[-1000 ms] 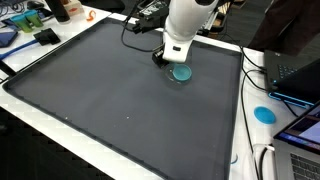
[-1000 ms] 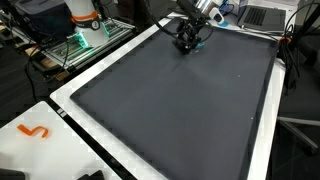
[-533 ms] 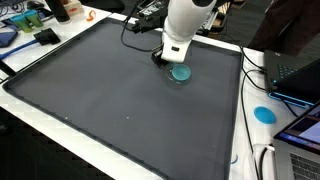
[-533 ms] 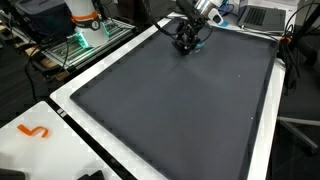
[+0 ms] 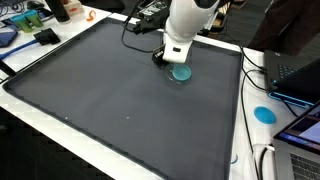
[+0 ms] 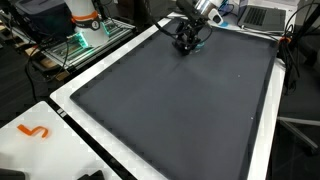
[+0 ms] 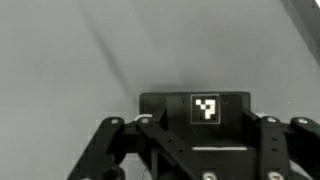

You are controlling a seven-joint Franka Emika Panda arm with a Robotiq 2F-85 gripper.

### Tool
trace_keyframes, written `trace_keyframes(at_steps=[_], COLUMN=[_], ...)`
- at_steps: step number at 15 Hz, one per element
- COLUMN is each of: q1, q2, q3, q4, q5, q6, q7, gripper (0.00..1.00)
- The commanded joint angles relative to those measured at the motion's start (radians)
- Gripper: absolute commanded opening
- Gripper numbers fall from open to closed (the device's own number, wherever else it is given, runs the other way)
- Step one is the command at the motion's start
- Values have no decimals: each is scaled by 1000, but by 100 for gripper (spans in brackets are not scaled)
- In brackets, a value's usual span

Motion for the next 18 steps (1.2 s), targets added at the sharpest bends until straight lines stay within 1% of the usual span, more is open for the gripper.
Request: trace_keyframes(at_steps=[1,7,12,15,18], q1=[6,-4,9,6,4], q2=[55,41,56,58,56], q3=[0,-8,-3,6,-3], q4=[-8,-21,-1,7,7], q5=[-39,-38,-48,-36,-42], q6=[31,-6,0,7,-11], q7=[25,17,20,6,10], gripper=[31,31,31,31,31])
